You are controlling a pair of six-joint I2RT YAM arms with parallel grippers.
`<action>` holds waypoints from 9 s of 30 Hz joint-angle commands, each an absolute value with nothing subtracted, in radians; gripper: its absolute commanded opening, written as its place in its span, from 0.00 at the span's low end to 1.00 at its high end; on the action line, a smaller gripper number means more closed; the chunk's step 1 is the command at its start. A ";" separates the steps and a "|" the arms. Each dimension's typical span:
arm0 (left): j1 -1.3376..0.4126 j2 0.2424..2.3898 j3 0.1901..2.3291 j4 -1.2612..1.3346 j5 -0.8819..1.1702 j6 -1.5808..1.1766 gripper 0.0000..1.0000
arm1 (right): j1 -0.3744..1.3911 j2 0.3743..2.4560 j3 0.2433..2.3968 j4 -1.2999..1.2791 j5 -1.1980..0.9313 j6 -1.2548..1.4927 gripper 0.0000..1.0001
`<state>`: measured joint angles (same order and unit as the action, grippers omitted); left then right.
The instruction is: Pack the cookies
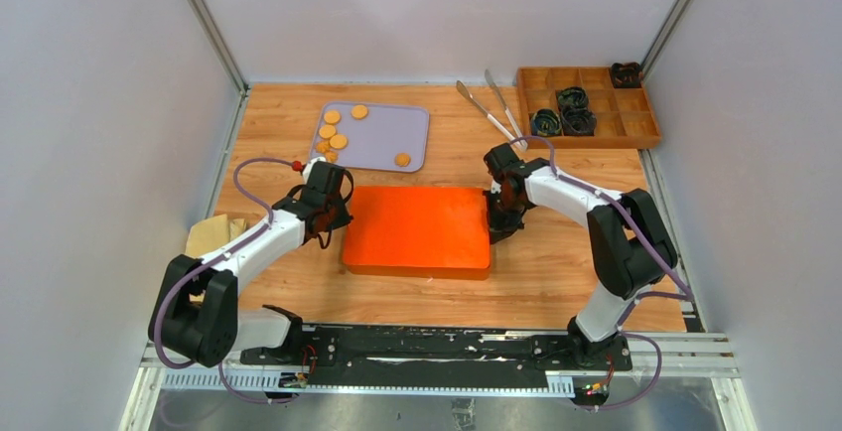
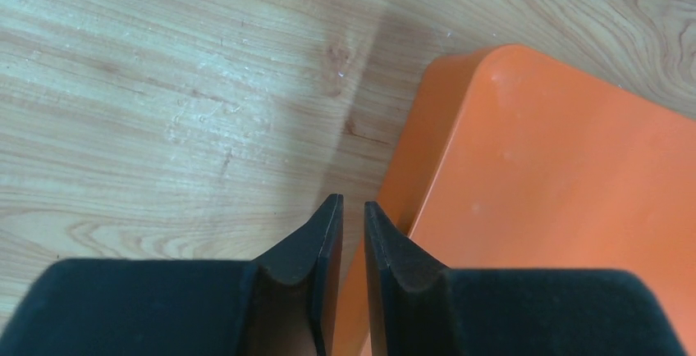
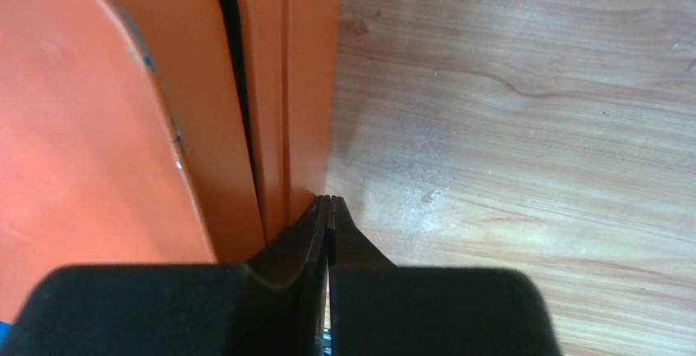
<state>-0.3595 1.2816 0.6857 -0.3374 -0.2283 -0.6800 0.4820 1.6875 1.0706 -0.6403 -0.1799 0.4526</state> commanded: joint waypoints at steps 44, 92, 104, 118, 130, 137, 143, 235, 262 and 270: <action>-0.377 1.208 0.636 -0.232 -0.074 -0.670 0.21 | 0.476 1.639 0.913 -0.196 -0.589 0.664 0.00; -0.377 1.020 0.689 -0.283 -0.077 -0.580 0.17 | 0.357 1.228 1.108 -0.673 0.099 0.396 0.00; -0.405 1.162 0.616 -0.225 -0.062 -0.614 0.11 | 0.360 1.240 1.105 -0.666 0.081 0.374 0.00; -0.412 1.230 0.471 -0.150 -0.007 -0.644 0.08 | 0.408 1.329 1.210 -0.658 0.031 0.331 0.00; -0.429 1.051 0.400 -0.275 0.014 -0.689 0.08 | 0.507 1.540 1.314 -0.643 0.015 0.308 0.00; -0.431 1.003 0.385 -0.289 0.022 -0.696 0.08 | 0.526 1.622 1.353 -0.641 0.026 0.304 0.00; -0.433 1.051 0.411 -0.284 0.028 -0.679 0.08 | 0.549 1.669 1.370 -0.638 0.038 0.305 0.00; -0.446 1.112 0.534 -0.332 0.001 -0.655 0.07 | 0.706 1.692 1.301 -0.652 0.242 0.378 0.00; -0.388 1.816 1.360 -0.414 -0.226 -0.470 0.04 | 0.699 1.717 1.309 -0.621 0.123 0.359 0.00; -0.388 1.774 1.215 -0.377 -0.191 -0.479 0.03 | 0.699 1.705 1.256 -0.617 0.123 0.361 0.00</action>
<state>-0.3893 1.8160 1.2922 -0.3901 -0.2073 -0.4816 0.6979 1.7233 1.3014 -0.5941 0.1303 0.3515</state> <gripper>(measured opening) 0.042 0.006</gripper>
